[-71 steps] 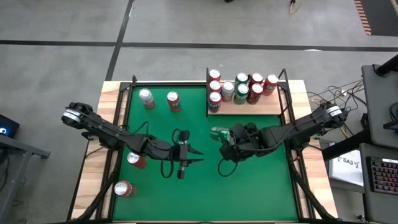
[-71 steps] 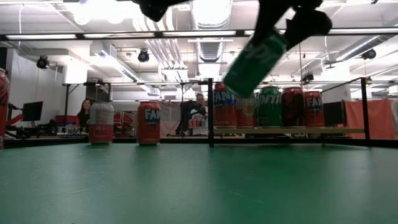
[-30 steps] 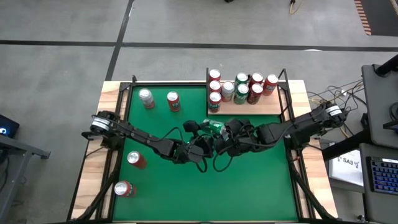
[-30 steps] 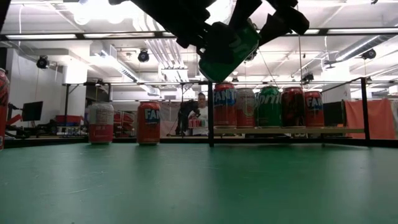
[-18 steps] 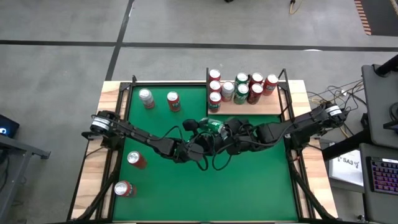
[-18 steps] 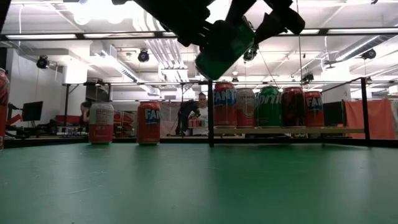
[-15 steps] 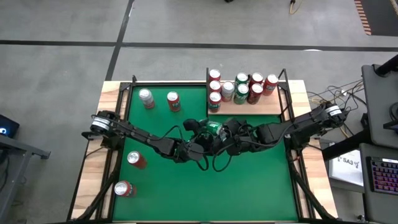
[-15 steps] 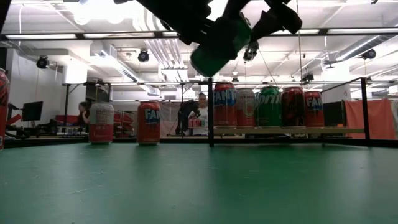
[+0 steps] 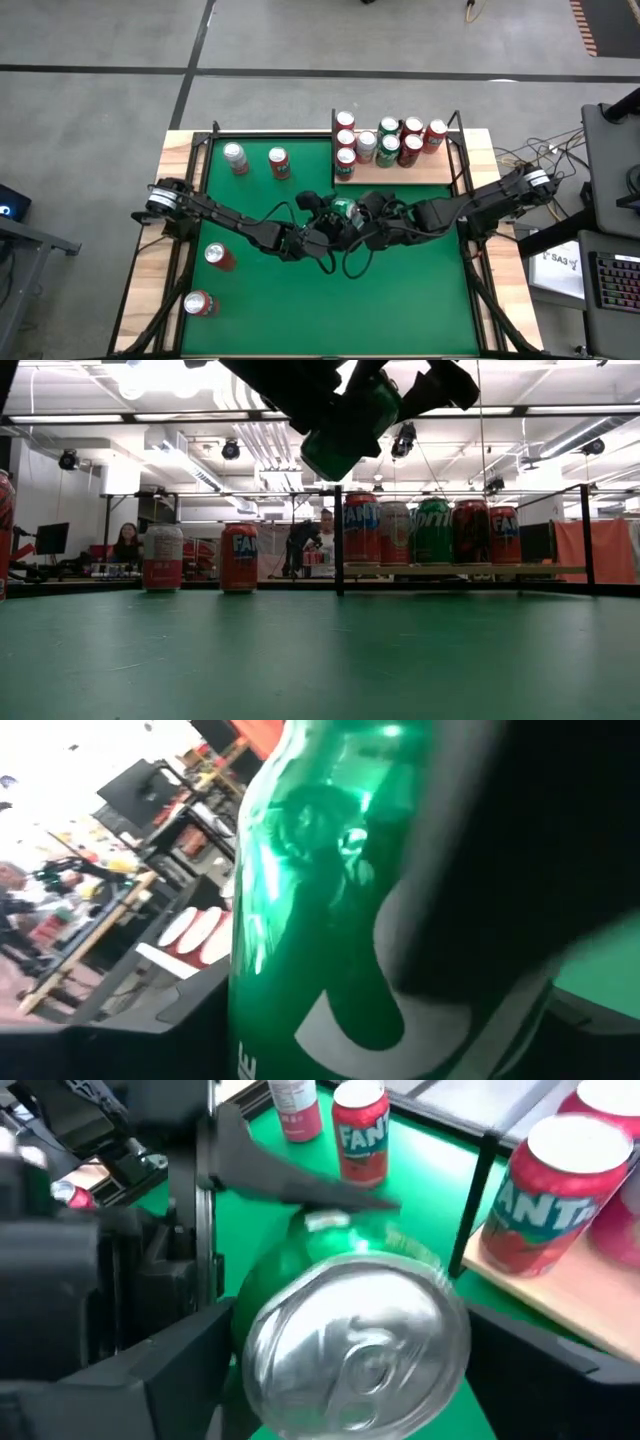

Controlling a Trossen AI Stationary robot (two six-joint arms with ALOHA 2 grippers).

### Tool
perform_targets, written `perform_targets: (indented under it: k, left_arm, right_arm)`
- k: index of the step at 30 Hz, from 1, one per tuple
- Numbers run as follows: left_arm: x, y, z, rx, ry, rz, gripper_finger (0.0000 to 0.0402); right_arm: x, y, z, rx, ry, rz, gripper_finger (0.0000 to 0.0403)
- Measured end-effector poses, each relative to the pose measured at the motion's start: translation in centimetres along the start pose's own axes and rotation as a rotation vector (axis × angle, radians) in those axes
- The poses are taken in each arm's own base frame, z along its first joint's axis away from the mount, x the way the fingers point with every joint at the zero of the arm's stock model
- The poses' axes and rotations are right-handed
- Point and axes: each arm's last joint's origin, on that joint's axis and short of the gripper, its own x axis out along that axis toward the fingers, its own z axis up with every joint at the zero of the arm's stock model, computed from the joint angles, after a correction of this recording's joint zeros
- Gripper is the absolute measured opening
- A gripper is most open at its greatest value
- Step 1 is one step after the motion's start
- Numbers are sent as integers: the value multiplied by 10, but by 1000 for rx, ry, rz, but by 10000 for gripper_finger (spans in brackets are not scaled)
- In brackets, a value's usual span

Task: Place canned beverage on shelf
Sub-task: Put the green soda can on the shelf aligned with the other green soda cans

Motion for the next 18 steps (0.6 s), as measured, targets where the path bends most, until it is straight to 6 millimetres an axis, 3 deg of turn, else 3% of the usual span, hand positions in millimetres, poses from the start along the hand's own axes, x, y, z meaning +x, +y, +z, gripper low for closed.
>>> perform_targets:
  k: [6, 12, 18]
  left_arm:
    - [-3, 1, -1, -5, -17, -88, 289]
    - [-19, 21, -3, -119, -87, -208, 289]
    - [-52, 40, -8, -297, -305, -385, 288]
  right_arm:
    - [-14, -2, 6, -63, -17, 31, 376]
    - [-52, -4, 12, -238, -71, 120, 379]
    - [-81, 0, -11, -410, -177, 128, 380]
